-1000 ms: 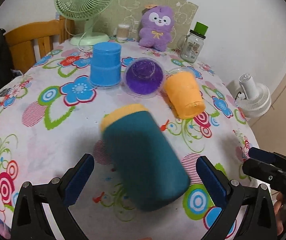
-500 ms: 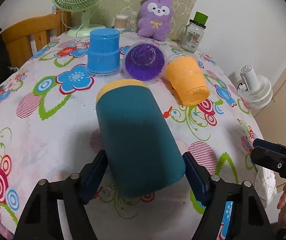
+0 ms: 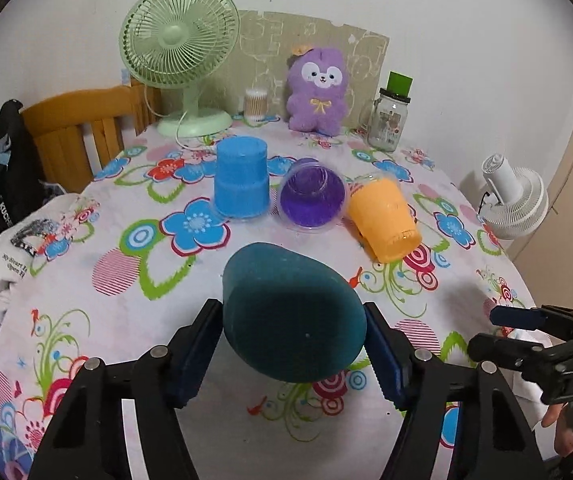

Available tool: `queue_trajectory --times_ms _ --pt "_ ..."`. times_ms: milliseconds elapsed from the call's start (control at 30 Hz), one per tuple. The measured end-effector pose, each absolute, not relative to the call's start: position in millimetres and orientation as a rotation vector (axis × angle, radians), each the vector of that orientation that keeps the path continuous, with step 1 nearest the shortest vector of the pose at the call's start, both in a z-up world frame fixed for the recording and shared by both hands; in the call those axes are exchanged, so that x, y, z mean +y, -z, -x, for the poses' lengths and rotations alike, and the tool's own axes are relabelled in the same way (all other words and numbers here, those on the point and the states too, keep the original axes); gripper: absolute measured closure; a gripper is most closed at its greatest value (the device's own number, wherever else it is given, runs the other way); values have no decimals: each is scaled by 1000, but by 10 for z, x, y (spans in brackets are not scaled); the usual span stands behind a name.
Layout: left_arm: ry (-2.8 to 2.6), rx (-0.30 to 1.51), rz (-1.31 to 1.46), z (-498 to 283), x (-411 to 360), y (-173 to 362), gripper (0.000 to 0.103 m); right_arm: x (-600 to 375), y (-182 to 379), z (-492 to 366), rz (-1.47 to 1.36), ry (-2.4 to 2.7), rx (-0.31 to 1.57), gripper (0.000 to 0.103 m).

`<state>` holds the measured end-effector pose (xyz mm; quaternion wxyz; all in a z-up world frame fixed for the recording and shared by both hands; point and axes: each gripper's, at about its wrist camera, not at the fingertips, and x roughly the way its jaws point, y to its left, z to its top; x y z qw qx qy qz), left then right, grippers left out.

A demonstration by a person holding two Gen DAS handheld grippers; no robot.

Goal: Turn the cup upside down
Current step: 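Rotate the teal cup in the left tool so its yellow rim points down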

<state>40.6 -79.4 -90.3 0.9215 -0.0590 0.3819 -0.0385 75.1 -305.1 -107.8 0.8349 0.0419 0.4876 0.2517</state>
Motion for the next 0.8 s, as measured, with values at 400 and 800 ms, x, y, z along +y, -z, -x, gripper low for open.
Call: queue_trajectory --times_ms 400,800 --pt "78 715 115 -262 -652 560 40 -2729 1054 -710 -44 -583 1039 14" --pt "68 701 121 -191 -560 488 43 -2413 1037 -667 15 -632 1041 14"
